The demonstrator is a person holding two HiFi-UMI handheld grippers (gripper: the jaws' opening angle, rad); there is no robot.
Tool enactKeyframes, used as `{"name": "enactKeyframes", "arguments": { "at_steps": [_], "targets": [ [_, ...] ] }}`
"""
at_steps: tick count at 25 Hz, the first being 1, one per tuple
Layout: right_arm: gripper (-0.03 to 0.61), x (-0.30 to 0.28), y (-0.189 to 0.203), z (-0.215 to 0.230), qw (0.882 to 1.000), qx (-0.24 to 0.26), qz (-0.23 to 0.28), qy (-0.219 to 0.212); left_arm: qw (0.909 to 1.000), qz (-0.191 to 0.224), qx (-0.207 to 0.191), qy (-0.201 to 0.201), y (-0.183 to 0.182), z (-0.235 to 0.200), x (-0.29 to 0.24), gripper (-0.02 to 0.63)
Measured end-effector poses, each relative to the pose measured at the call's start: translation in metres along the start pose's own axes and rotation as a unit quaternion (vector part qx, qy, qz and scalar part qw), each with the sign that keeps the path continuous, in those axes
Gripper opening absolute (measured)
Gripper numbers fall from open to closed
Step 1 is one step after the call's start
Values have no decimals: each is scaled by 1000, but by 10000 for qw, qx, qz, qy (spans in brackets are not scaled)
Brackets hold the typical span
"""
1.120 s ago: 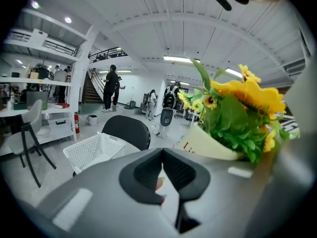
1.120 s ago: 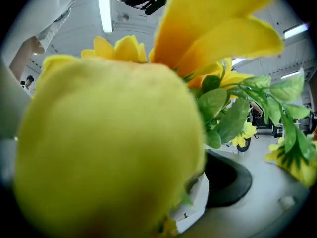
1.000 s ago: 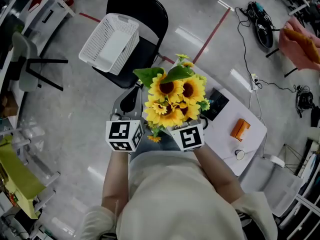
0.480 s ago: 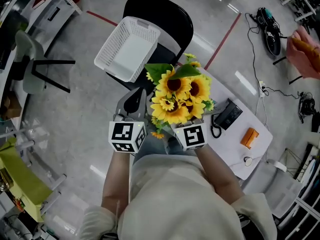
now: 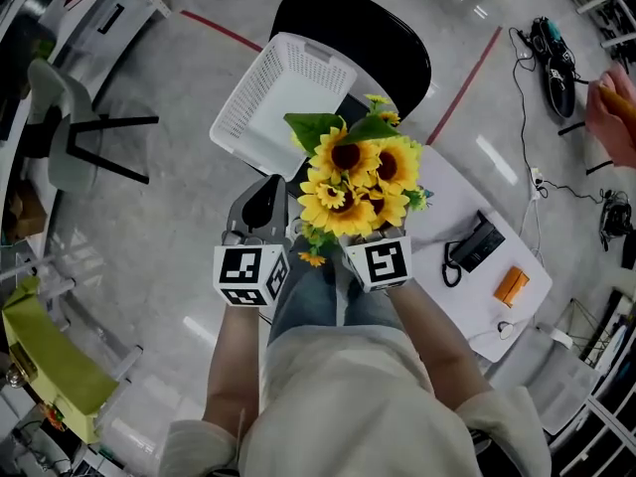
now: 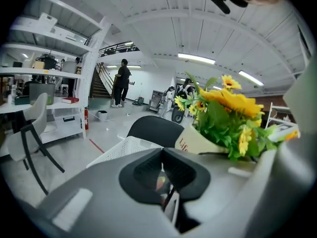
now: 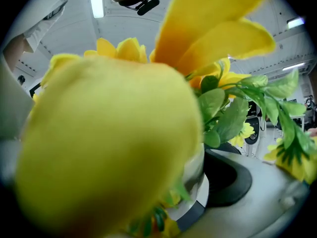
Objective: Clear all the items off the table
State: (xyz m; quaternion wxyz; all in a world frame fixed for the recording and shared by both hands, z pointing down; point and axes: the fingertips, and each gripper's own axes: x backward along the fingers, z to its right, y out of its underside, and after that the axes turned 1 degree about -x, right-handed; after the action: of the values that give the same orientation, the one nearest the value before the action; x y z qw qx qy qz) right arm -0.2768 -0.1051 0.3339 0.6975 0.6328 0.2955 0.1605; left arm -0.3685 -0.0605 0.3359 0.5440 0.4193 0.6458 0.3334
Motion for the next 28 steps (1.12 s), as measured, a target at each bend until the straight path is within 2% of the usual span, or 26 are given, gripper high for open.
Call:
{"name": "enactKeyframes", "arguments": {
  "at_steps": [16, 23, 24, 25, 26, 28],
  "targets": [
    [563, -120, 49, -28, 9987, -198, -458, -55, 9990, -241, 278, -246, 23, -106, -48, 9],
    [551, -172, 91, -25, 9951, -538, -807, 171, 9987, -215, 418, -193, 27, -137, -72, 9],
    [533, -179, 98, -23, 9945, -547, -867, 234, 9987, -218, 418, -193, 27, -142, -76, 9],
    [471, -185, 104, -20, 9939, -534, -911, 318, 9986, -226, 424, -198, 28, -147, -79, 9],
    [438, -191, 109, -16, 9933, -528, -938, 421, 9985, -240, 436, -208, 29, -152, -81, 9],
    [241, -201, 113, -7, 9921, -511, -936, 656, 9982, -284, 461, -249, 33, -163, -84, 9]
  ]
}}
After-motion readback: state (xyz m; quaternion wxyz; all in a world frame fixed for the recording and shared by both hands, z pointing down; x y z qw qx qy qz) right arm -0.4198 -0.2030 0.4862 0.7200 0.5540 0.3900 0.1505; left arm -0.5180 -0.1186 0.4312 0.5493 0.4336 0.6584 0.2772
